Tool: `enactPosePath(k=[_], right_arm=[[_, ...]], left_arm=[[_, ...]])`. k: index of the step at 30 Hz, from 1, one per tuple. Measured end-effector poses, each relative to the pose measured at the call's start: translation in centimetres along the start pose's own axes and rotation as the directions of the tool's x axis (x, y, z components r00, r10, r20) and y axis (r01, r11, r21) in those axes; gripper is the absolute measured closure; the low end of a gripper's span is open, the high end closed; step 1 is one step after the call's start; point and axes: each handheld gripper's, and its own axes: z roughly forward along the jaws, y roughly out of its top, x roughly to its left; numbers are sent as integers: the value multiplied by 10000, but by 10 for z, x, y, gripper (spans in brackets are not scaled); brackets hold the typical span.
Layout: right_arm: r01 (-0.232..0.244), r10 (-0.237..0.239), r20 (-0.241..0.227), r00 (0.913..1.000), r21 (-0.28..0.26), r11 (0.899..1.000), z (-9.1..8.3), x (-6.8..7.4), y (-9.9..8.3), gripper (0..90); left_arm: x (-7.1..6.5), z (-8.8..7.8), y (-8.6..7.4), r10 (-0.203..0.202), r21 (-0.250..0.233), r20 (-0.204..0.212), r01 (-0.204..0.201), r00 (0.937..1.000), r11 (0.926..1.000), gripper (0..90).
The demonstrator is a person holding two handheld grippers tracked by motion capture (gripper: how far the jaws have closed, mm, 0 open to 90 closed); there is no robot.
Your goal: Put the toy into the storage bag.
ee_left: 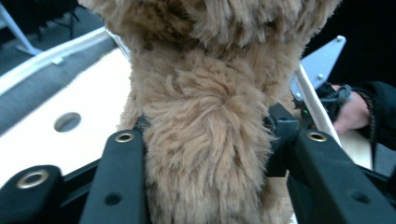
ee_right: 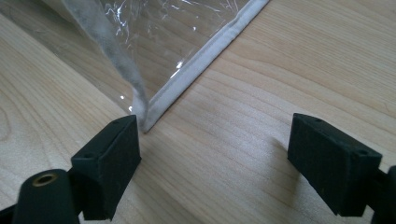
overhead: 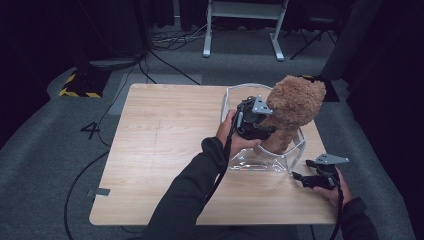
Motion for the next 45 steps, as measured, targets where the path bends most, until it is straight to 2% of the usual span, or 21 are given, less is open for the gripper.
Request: enactPosePath(k=[6, 11, 14, 19, 21, 23, 24, 25, 26, 29, 31, 32, 33, 35, 38, 40, 41, 44, 45], right_arm=[[17, -17, -3, 10000, 7, 10000, 0, 0, 0, 168], [2, -2, 0, 10000, -2, 10000, 0, 0, 0, 168], [13, -13, -2, 10000, 5, 10000, 0, 0, 0, 168], [17, -17, -3, 10000, 6, 10000, 0, 0, 0, 169], [18, -18, -2, 10000, 5, 10000, 0, 0, 0, 168], [21, -21, -3, 10000, 6, 10000, 0, 0, 0, 168], [18, -18, -2, 10000, 3, 10000, 0, 0, 0, 168], [21, -21, -2, 10000, 4, 10000, 0, 0, 0, 168], [21, -21, -2, 10000, 4, 10000, 0, 0, 0, 168], [2, -2, 1, 10000, -2, 10000, 0, 0, 0, 168], [-17, 17, -7, 10000, 11, 10000, 0, 0, 0, 169], [2, -2, -8, 10000, 15, 10000, 0, 0, 0, 168], [2, -2, -8, 10000, 12, 10000, 0, 0, 0, 169], [4, -4, -8, 10000, 13, 10000, 0, 0, 0, 168], [15, -15, -6, 10000, 7, 10000, 0, 0, 0, 168], [-1, 1, 5, 10000, -2, 10000, 0, 0, 0, 168], [16, -16, 2, 10000, 4, 10000, 0, 0, 0, 168], [18, -18, -3, 10000, 7, 10000, 0, 0, 0, 168], [12, -12, -4, 10000, 8, 10000, 0, 0, 0, 168]], left_arm=[[-4, 3, 6, 238, 437, -309, -224, 9992, 9988, 510], [7, 0, 20, 127, 552, -275, -112, 9995, 9984, 554], [11, -1, 28, 240, 695, -285, -220, 9993, 9973, 564], [18, -2, 37, -71, 307, -126, 75, 9999, 9995, 572], [20, 1, 39, -58, 157, -92, 59, 9999, 9999, 572], [22, 6, 38, 23, 355, -75, -21, 10000, 9994, 573], [25, 14, 35, 79, 783, -124, -69, 9999, 9969, 573], [26, 18, 34, 69, 943, -107, -59, 9999, 9955, 572], [26, 18, 34, 69, 943, -107, -59, 9999, 9955, 571], [31, 25, 26, 88, 1497, 269, -127, 9996, 9887, 568], [34, 25, 22, -31, 1704, 205, -4, 9998, 9854, 560], [36, 26, 19, 20, 2019, 313, -83, 9995, 9794, 556], [35, 29, 15, 241, 2495, 198, -283, 9995, 9680, 553], [39, 31, 8, 898, 2960, 288, -943, 9955, 9505, 553], [40, 28, 5, 724, 2755, 252, -766, 9971, 9582, 554], [38, 29, 6, 1049, 3109, 355, -1107, 9938, 9440, 555], [36, 28, 7, 868, 3305, 314, -923, 9957, 9393, 535], [38, 27, 6, 1063, 3293, 351, -1119, 9937, 9376, 518], [38, 27, 5, 871, 3273, 329, -930, 9957, 9403, 478]])
